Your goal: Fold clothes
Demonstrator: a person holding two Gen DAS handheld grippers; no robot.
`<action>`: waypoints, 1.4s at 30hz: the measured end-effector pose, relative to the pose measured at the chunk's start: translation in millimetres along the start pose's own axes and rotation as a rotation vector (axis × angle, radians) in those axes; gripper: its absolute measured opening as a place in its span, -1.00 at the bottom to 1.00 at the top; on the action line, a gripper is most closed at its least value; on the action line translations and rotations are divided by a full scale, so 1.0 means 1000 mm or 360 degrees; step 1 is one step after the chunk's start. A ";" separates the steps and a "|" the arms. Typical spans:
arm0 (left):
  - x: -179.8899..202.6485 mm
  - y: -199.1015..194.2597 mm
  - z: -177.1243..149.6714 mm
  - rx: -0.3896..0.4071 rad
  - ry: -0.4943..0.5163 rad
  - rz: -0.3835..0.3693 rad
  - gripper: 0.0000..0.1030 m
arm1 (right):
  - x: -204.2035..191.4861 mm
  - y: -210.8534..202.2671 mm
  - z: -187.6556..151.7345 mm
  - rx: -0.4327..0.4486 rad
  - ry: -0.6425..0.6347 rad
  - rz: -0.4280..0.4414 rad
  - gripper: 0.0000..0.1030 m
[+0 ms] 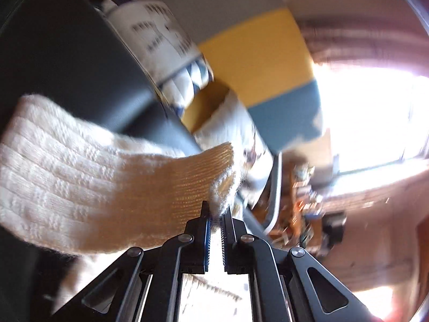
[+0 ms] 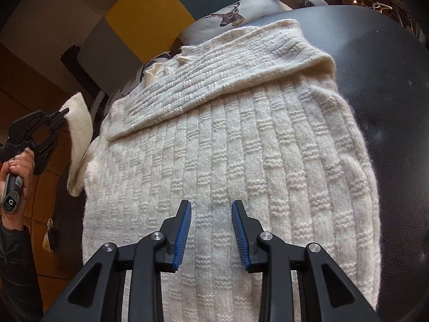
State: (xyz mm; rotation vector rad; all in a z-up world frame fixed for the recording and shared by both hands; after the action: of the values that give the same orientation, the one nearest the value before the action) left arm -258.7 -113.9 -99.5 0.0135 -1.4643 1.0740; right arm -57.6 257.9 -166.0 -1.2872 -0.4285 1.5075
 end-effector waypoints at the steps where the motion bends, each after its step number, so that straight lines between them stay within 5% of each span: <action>1: 0.004 0.011 -0.008 -0.0032 0.0033 0.0032 -0.88 | 0.001 0.000 0.000 0.0001 0.0002 0.0002 -0.39; 6: 0.011 0.058 -0.041 -0.0170 0.0113 0.0155 -0.84 | 0.001 0.001 0.003 -0.0001 -0.0023 0.0005 -0.39; 10: 0.000 0.075 -0.047 -0.0285 0.0074 0.0111 -0.34 | -0.016 0.006 0.018 -0.0023 -0.0048 0.0132 -0.39; 15: -0.015 0.015 -0.046 -0.0157 -0.0048 -0.0200 -0.08 | -0.055 0.037 0.061 -0.0078 0.0153 0.0587 -0.39; 16: -0.022 0.002 -0.043 -0.0114 -0.0077 -0.0218 0.04 | -0.064 0.046 0.071 -0.0085 0.0192 0.0652 -0.39; 21: -0.074 -0.045 -0.033 0.0031 -0.0267 -0.0272 0.07 | -0.095 0.100 0.102 -0.0122 0.0462 0.0818 -0.39; 26: -0.128 -0.063 -0.037 0.0041 -0.0442 -0.0287 0.07 | -0.103 0.146 0.104 -0.0166 0.0647 0.0751 -0.39; 32: -0.143 -0.069 -0.037 0.0031 -0.0512 -0.0360 0.07 | -0.120 0.166 0.112 -0.0068 0.0692 0.0731 -0.57; 34: -0.145 -0.069 -0.039 0.0026 -0.0553 -0.0404 0.07 | -0.138 0.172 0.115 -0.0111 0.0533 0.0593 -0.88; 38: -0.143 -0.061 -0.049 0.0021 -0.0725 -0.0595 0.13 | -0.192 0.153 0.129 -0.0082 0.0060 0.0305 -0.89; 42: -0.129 -0.041 -0.058 0.0024 -0.0852 -0.0725 0.17 | -0.247 0.125 0.147 -0.0033 -0.0341 0.0181 -0.89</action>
State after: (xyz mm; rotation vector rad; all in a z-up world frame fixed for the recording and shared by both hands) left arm -158.6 -175.7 -187.7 0.6587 -1.8099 0.7290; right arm -279.2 48.5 -91.7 -1.1871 -0.5171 1.7497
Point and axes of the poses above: each gripper's, at about its wrist camera, not at the fingertips, and y roughly the way its jaws point, x to its right, z to its top, the point moved 3 cm from there along y, roughly the way its jaws point, and after that the axes turned 1 degree about y, right-handed, at the moved point
